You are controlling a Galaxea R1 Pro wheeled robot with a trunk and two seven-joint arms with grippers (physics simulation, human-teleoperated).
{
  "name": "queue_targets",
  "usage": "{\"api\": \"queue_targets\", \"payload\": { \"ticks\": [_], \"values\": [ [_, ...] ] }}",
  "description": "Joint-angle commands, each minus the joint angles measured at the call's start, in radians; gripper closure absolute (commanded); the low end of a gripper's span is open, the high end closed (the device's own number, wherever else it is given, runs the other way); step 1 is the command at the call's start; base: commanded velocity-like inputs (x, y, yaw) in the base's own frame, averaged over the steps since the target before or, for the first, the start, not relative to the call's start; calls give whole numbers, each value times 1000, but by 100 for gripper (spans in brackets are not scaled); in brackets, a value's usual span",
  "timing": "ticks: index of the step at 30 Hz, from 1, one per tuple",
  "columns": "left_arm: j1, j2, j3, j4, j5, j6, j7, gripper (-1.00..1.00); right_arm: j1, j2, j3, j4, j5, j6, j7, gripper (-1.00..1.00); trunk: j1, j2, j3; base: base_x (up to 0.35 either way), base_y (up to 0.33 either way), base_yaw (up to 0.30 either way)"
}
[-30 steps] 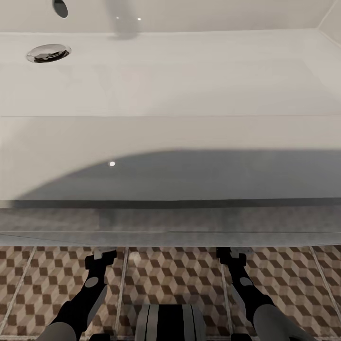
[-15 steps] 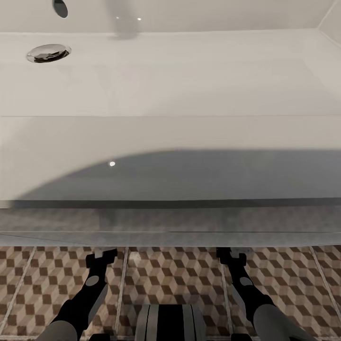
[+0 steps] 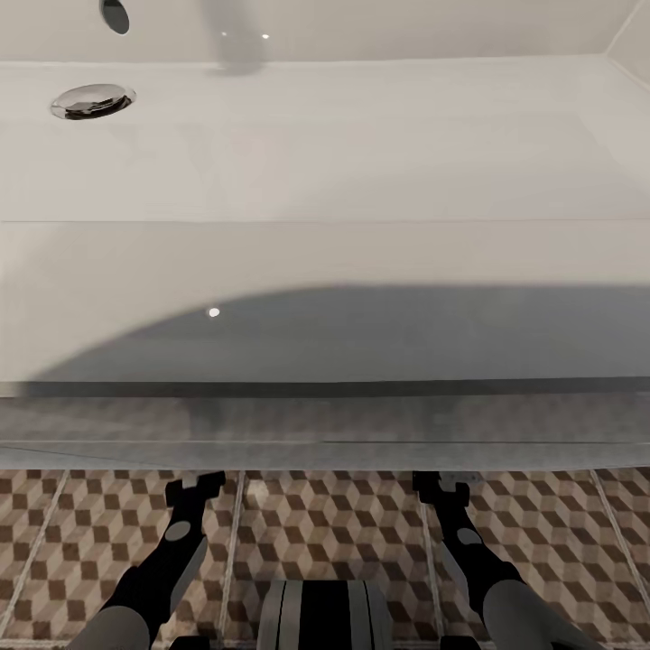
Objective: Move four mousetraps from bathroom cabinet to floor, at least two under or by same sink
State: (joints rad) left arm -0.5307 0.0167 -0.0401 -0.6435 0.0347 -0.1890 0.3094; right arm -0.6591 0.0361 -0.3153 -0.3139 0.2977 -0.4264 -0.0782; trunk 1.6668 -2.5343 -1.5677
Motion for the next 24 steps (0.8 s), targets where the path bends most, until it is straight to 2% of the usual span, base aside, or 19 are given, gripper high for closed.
{"api": "queue_targets", "payload": {
  "ticks": [1,24],
  "values": [
    [-1,1,-4,1,2,-3,8,100,-1,1,-5,0,8,-3,-2,100,0,0,0,0,0,0],
    [-17,-2,-4,1,6,-6,7,100,-1,1,-4,1,9,-5,-2,100,0,0,0,0,0,0]
  ]
}}
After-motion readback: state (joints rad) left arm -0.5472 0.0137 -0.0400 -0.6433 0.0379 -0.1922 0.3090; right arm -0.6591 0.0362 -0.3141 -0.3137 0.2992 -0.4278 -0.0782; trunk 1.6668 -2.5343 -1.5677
